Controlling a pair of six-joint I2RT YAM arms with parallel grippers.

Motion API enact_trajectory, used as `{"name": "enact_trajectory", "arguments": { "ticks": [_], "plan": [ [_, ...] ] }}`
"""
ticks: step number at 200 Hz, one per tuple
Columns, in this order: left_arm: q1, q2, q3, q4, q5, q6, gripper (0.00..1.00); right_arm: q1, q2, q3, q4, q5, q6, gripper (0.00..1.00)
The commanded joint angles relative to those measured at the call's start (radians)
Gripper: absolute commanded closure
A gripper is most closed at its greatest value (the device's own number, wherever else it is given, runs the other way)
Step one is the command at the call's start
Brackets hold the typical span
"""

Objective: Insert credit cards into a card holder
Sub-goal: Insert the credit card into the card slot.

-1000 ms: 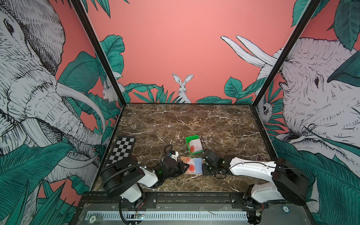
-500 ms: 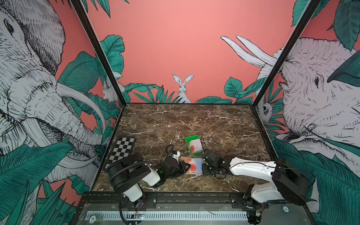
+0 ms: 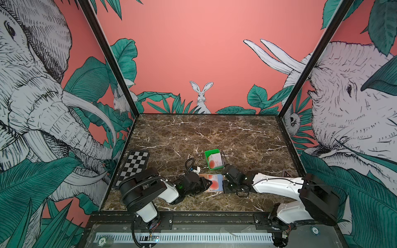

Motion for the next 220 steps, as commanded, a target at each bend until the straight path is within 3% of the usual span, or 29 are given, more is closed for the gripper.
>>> {"name": "enact_trajectory", "arguments": {
  "ticks": [1, 68, 126, 189, 220],
  "plan": [
    [-0.005, -0.029, 0.001, -0.189, -0.013, 0.017, 0.81, 0.008, 0.057, -0.018, -0.03, 0.042, 0.004, 0.93],
    [-0.005, -0.089, 0.046, -0.382, -0.023, 0.055, 0.71, 0.008, 0.066, -0.013, -0.029, 0.041, 0.003, 0.93],
    [-0.006, -0.115, 0.109, -0.572, -0.059, 0.11, 0.71, 0.009, 0.072, -0.01, -0.03, 0.046, 0.004, 0.93],
    [-0.006, -0.068, 0.153, -0.551, -0.015, 0.145, 0.65, 0.008, 0.089, -0.007, -0.016, 0.039, 0.006, 0.93],
    [-0.009, -0.069, 0.202, -0.632, -0.017, 0.189, 0.65, 0.008, 0.091, -0.009, -0.016, 0.04, 0.009, 0.93]
  ]
}}
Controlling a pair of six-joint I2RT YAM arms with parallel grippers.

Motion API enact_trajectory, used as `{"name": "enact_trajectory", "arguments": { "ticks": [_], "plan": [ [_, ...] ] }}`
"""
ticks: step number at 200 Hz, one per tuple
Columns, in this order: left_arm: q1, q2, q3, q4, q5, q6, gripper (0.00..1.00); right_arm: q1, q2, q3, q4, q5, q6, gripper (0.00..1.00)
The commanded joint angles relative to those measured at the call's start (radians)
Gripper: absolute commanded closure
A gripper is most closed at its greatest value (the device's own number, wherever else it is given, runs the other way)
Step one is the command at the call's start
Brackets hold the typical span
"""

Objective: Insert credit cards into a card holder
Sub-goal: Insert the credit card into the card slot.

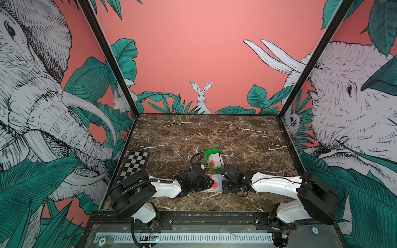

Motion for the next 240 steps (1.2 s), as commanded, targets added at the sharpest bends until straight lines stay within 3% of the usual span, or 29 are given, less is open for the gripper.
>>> {"name": "enact_trajectory", "arguments": {
  "ticks": [1, 240],
  "plan": [
    [-0.005, 0.029, 0.02, -0.171, -0.018, 0.048, 0.65, 0.003, 0.066, -0.034, 0.011, 0.029, 0.008, 0.93],
    [-0.05, 0.093, 0.174, -0.254, 0.01, 0.139, 0.64, 0.005, 0.081, -0.037, 0.028, 0.022, 0.007, 0.93]
  ]
}}
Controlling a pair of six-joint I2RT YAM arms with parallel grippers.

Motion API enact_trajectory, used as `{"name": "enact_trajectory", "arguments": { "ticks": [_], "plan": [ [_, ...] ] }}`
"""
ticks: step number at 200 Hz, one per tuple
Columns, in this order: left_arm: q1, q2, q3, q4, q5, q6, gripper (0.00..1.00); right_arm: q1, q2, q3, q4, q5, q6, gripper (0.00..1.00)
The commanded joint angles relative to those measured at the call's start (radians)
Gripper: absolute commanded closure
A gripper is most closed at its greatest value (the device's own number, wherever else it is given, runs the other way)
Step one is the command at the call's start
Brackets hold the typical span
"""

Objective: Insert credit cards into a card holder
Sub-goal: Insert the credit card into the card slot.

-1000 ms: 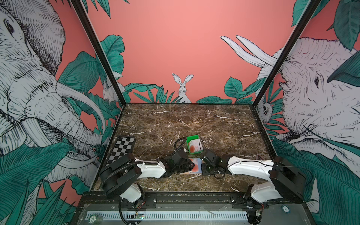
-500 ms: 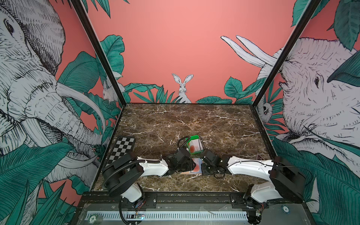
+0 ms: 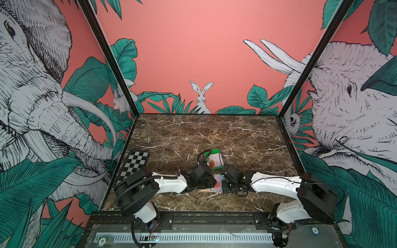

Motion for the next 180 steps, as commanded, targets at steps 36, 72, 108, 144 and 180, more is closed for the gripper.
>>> {"name": "enact_trajectory", "arguments": {
  "ticks": [36, 72, 108, 144, 180],
  "plan": [
    [-0.032, 0.031, 0.036, -0.093, -0.011, 0.031, 0.68, 0.003, 0.073, -0.039, 0.033, 0.022, 0.003, 0.93],
    [-0.036, 0.014, 0.04, -0.135, -0.038, 0.038, 0.71, 0.004, 0.075, -0.031, 0.024, 0.023, -0.003, 0.93],
    [-0.036, -0.031, 0.026, -0.155, -0.071, 0.038, 0.68, 0.003, 0.074, -0.03, 0.017, 0.023, -0.004, 0.93],
    [-0.036, -0.089, 0.001, -0.172, -0.102, 0.039, 0.67, 0.004, 0.073, -0.026, 0.015, 0.023, -0.005, 0.93],
    [-0.036, -0.107, -0.012, -0.155, -0.097, 0.044, 0.64, 0.005, 0.076, -0.021, 0.015, 0.02, -0.007, 0.93]
  ]
}}
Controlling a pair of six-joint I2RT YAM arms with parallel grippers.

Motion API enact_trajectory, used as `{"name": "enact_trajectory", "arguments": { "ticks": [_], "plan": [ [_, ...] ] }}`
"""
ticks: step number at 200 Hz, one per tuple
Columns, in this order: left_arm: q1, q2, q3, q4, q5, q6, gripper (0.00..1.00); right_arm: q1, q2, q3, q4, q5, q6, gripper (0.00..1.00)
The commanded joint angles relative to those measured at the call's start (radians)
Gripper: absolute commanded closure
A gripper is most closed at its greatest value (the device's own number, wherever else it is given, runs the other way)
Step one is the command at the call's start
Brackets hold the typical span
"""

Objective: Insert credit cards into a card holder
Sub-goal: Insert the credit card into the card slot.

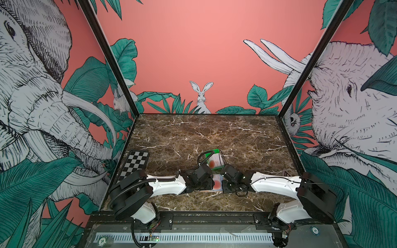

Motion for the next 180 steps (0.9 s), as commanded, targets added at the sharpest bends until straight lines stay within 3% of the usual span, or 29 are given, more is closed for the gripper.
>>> {"name": "enact_trajectory", "arguments": {
  "ticks": [1, 180],
  "plan": [
    [-0.005, -0.028, -0.018, -0.021, -0.02, 0.011, 0.64, 0.005, 0.071, -0.027, 0.022, 0.02, -0.007, 0.93],
    [-0.005, 0.056, 0.023, 0.093, 0.055, 0.036, 0.62, 0.006, 0.064, -0.046, 0.032, 0.024, 0.001, 0.94]
  ]
}}
